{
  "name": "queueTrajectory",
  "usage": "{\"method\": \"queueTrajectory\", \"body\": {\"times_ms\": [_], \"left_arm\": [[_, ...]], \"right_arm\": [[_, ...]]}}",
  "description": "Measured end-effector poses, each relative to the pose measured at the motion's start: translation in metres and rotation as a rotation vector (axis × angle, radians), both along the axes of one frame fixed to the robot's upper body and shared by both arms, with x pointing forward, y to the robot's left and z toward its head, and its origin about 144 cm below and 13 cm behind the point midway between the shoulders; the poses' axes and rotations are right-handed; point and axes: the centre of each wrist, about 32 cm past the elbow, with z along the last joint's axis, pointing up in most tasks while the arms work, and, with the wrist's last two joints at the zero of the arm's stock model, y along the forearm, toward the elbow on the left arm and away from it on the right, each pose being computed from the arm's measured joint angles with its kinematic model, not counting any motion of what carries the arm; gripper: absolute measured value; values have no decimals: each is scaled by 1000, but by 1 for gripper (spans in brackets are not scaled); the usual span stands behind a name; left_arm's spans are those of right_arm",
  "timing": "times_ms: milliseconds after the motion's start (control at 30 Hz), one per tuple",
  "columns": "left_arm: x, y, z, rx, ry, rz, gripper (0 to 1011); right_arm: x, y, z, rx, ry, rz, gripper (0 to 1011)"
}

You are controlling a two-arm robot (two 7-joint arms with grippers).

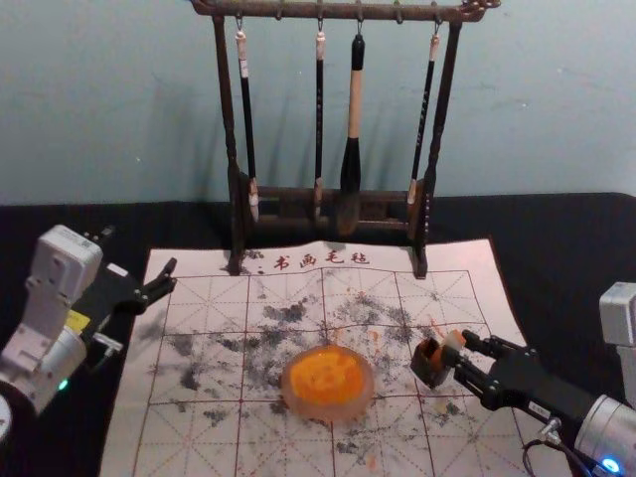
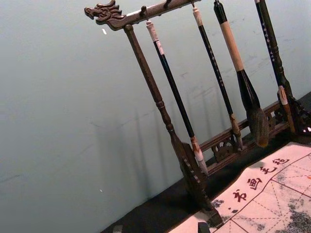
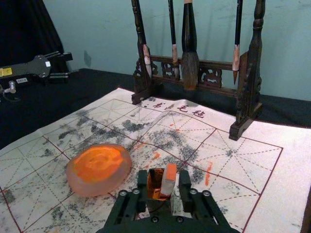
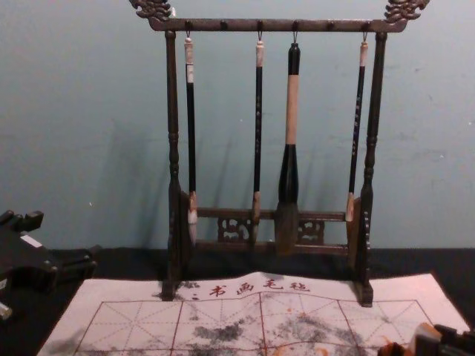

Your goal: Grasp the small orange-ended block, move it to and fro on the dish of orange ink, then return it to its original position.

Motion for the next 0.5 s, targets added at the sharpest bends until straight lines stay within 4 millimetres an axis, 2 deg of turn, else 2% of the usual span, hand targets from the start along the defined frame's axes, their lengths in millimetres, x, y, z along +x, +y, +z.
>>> {"method": "queueTrajectory", "body": {"times_ms": [100, 133, 333, 500], "left_arm": [[0, 0, 0, 0, 0, 0, 1001], [0, 0, 0, 0, 0, 0, 1001], [0, 0, 0, 0, 0, 0, 1002], [0, 0, 0, 0, 0, 0, 1001]], "right_arm": [[0, 0, 0, 0, 0, 0, 303], [0, 0, 0, 0, 0, 0, 303], [0, 0, 0, 0, 0, 0, 101], [0, 0, 0, 0, 0, 0, 83]]}}
